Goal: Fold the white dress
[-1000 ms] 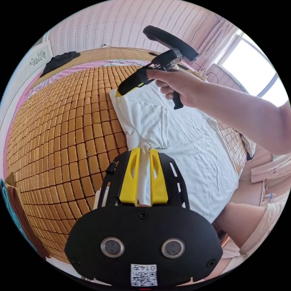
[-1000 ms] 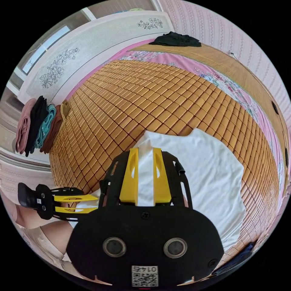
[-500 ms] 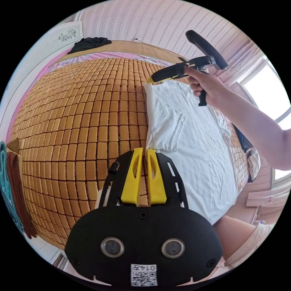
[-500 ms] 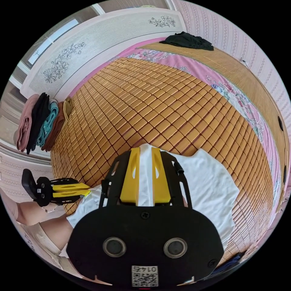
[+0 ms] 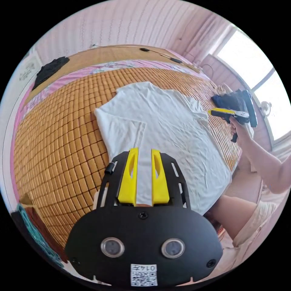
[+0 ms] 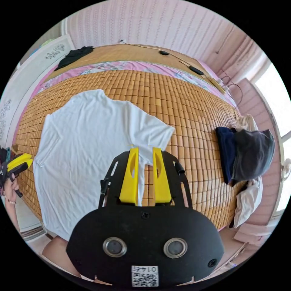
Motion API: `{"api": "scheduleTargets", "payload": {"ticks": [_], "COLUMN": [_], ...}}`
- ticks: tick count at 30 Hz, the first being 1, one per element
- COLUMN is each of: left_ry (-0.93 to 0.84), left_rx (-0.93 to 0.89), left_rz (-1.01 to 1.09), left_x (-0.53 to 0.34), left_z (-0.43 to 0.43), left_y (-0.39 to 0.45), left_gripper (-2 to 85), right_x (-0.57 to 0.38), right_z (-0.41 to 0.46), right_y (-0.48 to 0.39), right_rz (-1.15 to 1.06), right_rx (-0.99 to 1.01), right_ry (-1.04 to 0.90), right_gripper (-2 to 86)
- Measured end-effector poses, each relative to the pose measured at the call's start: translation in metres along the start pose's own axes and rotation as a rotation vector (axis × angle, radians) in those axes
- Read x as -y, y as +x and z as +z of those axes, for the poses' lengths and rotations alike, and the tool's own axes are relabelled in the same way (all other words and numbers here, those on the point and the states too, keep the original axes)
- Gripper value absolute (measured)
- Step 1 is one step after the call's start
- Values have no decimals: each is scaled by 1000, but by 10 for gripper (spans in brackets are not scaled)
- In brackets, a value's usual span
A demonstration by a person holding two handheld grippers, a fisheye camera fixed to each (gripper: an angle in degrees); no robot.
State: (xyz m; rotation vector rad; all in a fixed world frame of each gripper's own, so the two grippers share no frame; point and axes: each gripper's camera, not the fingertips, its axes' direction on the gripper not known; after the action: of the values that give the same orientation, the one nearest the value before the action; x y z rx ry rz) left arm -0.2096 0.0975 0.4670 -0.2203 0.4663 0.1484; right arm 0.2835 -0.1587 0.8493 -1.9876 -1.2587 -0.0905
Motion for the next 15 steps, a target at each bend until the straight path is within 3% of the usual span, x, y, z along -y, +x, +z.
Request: {"api": "scheduleTargets", "payload": {"ticks": [8, 11, 15], "left_ry": [89, 37, -56], "left_rx": [-103, -79, 25], "left_rz": [266, 295, 389], "left_x": [117, 165, 222], "left_z": [44, 66, 104], "left_y": [87, 115, 155], "left_gripper": [81, 78, 58], "right_x": [-30, -33, -39], "right_z": [52, 72, 95], "right_y": [47, 58, 63], "right_rz": [142, 177, 165], "right_rx": [185, 268, 223], "right_ry": [-34, -43, -49], "right_gripper": [97, 93, 66]}}
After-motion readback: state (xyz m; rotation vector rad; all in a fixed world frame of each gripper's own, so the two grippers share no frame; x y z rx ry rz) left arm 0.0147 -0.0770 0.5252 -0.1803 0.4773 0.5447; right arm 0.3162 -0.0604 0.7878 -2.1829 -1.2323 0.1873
